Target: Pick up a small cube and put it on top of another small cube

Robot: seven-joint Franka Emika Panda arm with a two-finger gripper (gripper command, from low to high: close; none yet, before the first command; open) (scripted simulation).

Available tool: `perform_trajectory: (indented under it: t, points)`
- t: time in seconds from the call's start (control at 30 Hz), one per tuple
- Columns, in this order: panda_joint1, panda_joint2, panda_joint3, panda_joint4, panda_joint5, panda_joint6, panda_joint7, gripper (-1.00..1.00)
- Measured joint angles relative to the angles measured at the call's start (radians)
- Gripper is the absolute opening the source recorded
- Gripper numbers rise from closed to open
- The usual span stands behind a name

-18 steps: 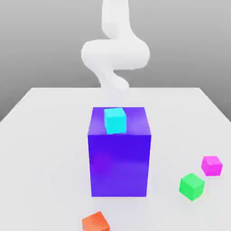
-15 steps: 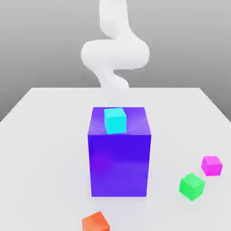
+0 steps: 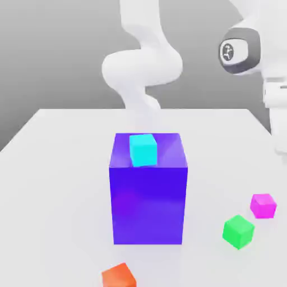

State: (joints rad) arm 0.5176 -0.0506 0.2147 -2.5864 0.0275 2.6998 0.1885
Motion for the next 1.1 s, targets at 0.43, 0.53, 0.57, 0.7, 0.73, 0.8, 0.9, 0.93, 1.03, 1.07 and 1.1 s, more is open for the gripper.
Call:
perform_trajectory:
  t: [0.43, 0.53, 0.57, 0.7, 0.73, 0.8, 0.9, 0.93, 1.03, 1.07, 1.1]
  points:
    - [0.201, 0.400, -0.092, -0.029, -0.256, 0.258, 0.038, -1.00]
    - [0.201, 0.400, -0.092, -0.029, -0.258, 0.257, 0.039, -1.00]
    - [0.210, 0.415, -0.102, -0.026, -0.264, 0.270, 0.044, -1.00]
    - [0.169, 0.320, -0.049, -0.047, -0.210, 0.195, 0.001, -1.00]
    - [0.159, 0.285, -0.033, -0.054, -0.185, 0.168, -0.017, -1.00]
    - [0.141, 0.215, -0.013, -0.068, -0.133, 0.113, -0.050, -1.00]
    - [0.075, 0.140, -0.066, -0.063, -0.072, 0.036, -0.008, -1.00]
    - [0.032, 0.117, -0.087, -0.059, -0.057, 0.010, 0.015, -1.00]
    - [-0.054, 0.091, -0.121, -0.050, -0.036, -0.025, 0.079, -1.00]
    - [-0.049, 0.114, -0.120, -0.047, -0.041, -0.004, 0.090, -1.00]
    - [-0.048, 0.144, -0.121, -0.045, -0.048, 0.024, 0.099, -1.00]
